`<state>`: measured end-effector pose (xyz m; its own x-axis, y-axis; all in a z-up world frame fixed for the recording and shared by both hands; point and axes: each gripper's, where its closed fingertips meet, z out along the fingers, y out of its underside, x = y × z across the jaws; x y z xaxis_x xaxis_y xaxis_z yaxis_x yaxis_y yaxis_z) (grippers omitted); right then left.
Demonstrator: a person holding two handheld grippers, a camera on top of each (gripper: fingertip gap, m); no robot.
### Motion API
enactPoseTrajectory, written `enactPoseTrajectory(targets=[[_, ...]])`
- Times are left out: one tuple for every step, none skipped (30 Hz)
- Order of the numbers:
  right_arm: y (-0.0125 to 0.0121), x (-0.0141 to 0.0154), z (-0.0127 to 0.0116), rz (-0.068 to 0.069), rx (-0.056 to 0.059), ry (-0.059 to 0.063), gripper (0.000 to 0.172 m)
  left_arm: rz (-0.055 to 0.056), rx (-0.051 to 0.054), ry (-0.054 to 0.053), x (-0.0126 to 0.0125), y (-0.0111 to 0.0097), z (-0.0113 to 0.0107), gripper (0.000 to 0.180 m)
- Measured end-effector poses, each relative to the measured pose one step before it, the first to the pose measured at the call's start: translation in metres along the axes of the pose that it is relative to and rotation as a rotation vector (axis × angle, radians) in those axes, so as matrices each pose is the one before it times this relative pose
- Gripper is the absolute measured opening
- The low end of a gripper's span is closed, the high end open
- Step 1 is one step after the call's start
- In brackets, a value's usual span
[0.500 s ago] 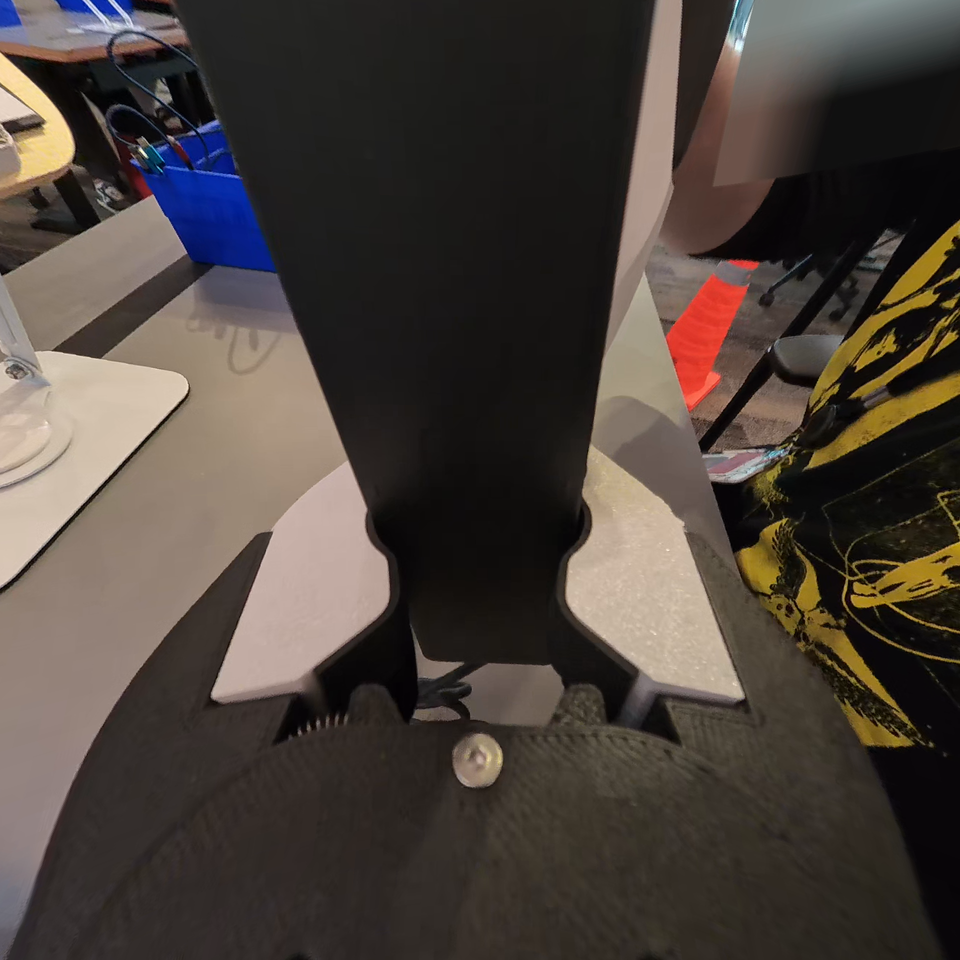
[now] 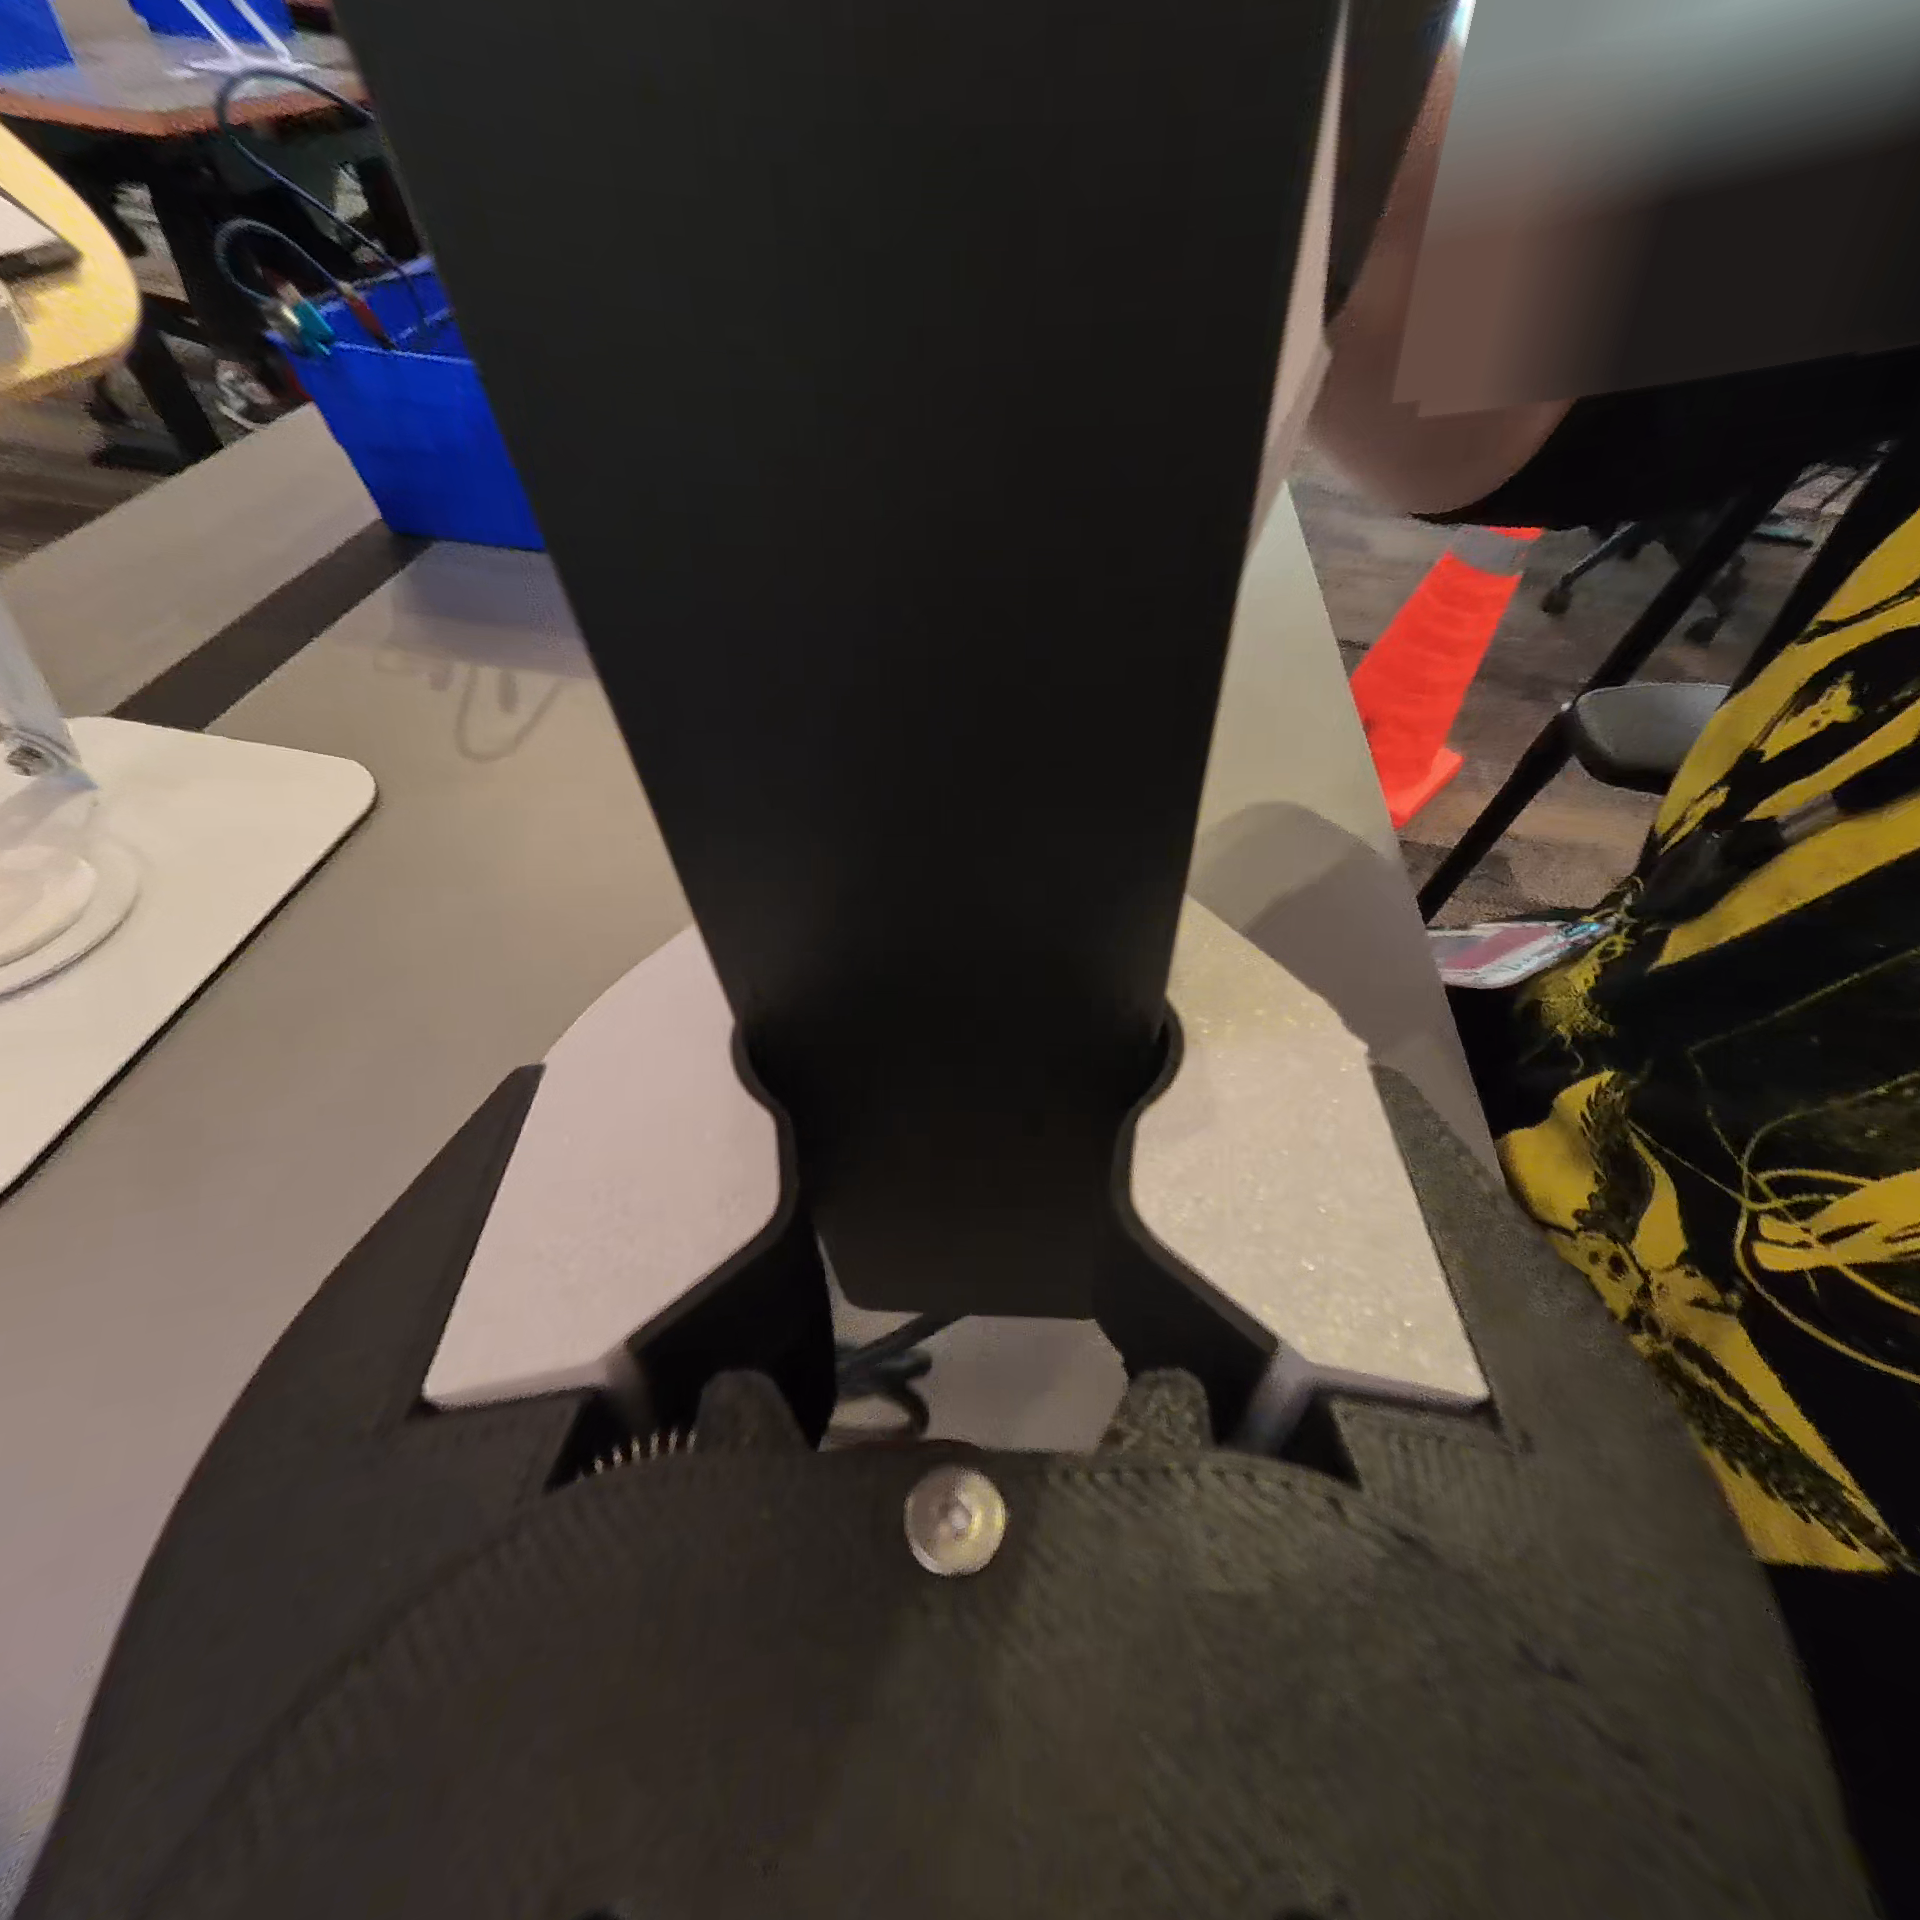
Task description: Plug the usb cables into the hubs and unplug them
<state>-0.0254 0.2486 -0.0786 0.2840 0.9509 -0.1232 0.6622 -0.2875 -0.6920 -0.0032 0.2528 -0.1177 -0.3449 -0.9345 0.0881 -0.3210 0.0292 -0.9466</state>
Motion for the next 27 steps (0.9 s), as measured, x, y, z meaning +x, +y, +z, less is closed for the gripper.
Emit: enactPoseTrajectory(targets=[[0.00163,0.00268,-0.00022,0.0125,0.0102,0.0140,0.000,0.0121,-0.0363,-0.0114,-0.00214,0.00565,0.00048,0.064],[0.00717,0.00501,-0.00038,0.0080,-0.0218,0.0316,0.000,0.0110,-0.0384,-0.0120,-0.00180,0.00669,0.00116,0.064],[0.00998,0.00582,-0.00051,0.0041,-0.0303,0.0451,0.000,-0.0086,-0.0051,0.0042,0.00017,0.00282,0.00054,0.064],[0.00825,0.00202,-0.00058,0.0171,-0.0064,0.0253,0.000,-0.0131,0.0111,0.0085,0.00065,0.00071,0.00004,0.065],[0.00793,-0.00298,-0.00068,0.0259,0.0069,0.0020,0.000,-0.0049,-0.0058,0.0008,-0.00022,0.00248,-0.00003,0.065],[0.01176,-0.00446,0.00020,0.0212,-0.0072,0.0086,0.000,0.0050,-0.0186,-0.0061,-0.00103,0.00333,-0.00066,0.065],[0.01509,-0.00407,0.00235,0.0238,-0.0238,0.0237,0.000,0.0040,-0.0013,-0.0018,-0.00057,0.00053,-0.00169,0.065],[0.01511,-0.00720,0.00555,0.0300,-0.0215,0.0105,0.010,-0.0063,0.0155,0.0018,-0.00106,-0.00194,-0.00270,0.065],[0.01446,-0.01071,0.00844,0.0338,-0.0137,-0.0087,0.011,-0.0106,0.0152,-0.0026,-0.00218,-0.00204,-0.00274,0.065],[0.01543,-0.00906,0.01043,0.0335,-0.0217,0.0026,0.015,-0.0023,0.0065,-0.0053,-0.00196,-0.00103,-0.00212,0.065],[0.01587,-0.00630,0.01100,0.0281,-0.0307,0.0178,0.020,0.0036,-0.0016,-0.0054,-0.00117,-0.00018,-0.00139,0.065],[0.01307,-0.00393,0.01029,0.0321,-0.0225,0.0252,0.021,0.0031,-0.0050,-0.0054,-0.00091,0.00027,-0.00075,0.065],[0.00969,-0.00259,0.00980,0.0339,-0.0096,0.0232,0.022,0.0027,-0.0024,-0.0064,-0.00080,-0.00004,-0.00059,0.065],[0.00844,-0.00228,0.00964,0.0261,-0.0106,0.0158,0.022,-0.0007,0.0038,-0.0028,-0.00022,-0.00073,-0.00072,0.065],[0.00826,0.00022,0.00936,0.0174,-0.0182,0.0288,0.023,-0.0021,0.0034,0.0005,0.00047,-0.00065,-0.00055,0.065],[0.00592,0.00105,0.00827,0.0074,-0.0119,0.0383,0.025,0.0020,-0.0014,-0.0026,0.00036,-0.00003,-0.00047,0.065],[0.00319,-0.00069,0.00615,0.0042,-0.0022,0.0260,0.026,0.0032,-0.0031,-0.0033,0.00045,0.00004,-0.00045,0.065],[0.00207,-0.00025,0.00406,0.0065,-0.0036,0.0222,0.025,0.0022,-0.0011,-0.0020,0.00060,-0.00030,-0.00038,0.065],[0.00260,0.00200,0.00305,0.0007,-0.0116,0.0318,0.025,0.0023,0.0017,-0.0024,0.00047,-0.00083,-0.00062,0.065],[0.00329,0.00293,0.00267,-0.0014,-0.0157,0.0316,0.022,0.0017,0.0027,-0.0012,0.00042,-0.00109,-0.00080,0.065],[0.00124,0.00014,0.00207,0.0100,0.0004,0.0044,0.021,0.0029,0.0019,-0.0007,0.00046,-0.00113,-0.00077,0.065],[-0.00088,-0.00186,0.00096,0.0178,0.0172,-0.0159,0.016,0.0041,0.0004,-0.0024,0.00020,-0.00111,-0.00071,0.065],[-0.00045,-0.00063,0.00048,0.0124,0.0152,-0.0075,0.015,0.0034,0.0012,-0.0020,0.00021,-0.00107,-0.00074,0.065],[-0.00017,0.00000,0.00041,0.0113,0.0161,-0.0036,0.015,0.0025,0.0038,-0.0001,0.00030,-0.00124,-0.00078,0.065],[-0.00042,-0.00038,0.00044,0.0158,0.0177,-0.0103,0.014,0.0011,0.0050,0.0019,0.00042,-0.00123,-0.00059,0.065],[-0.00060,-0.00032,0.00018,0.0145,0.0175,-0.0149,0.014,0.0009,0.0032,0.0028,0.00038,-0.00060,-0.00039,0.065],[-0.00061,-0.00021,-0.00001,0.0110,0.0179,-0.0149,0.013,-0.0002,0.0003,0.0033,0.00035,0.00006,0.00003,0.065]])
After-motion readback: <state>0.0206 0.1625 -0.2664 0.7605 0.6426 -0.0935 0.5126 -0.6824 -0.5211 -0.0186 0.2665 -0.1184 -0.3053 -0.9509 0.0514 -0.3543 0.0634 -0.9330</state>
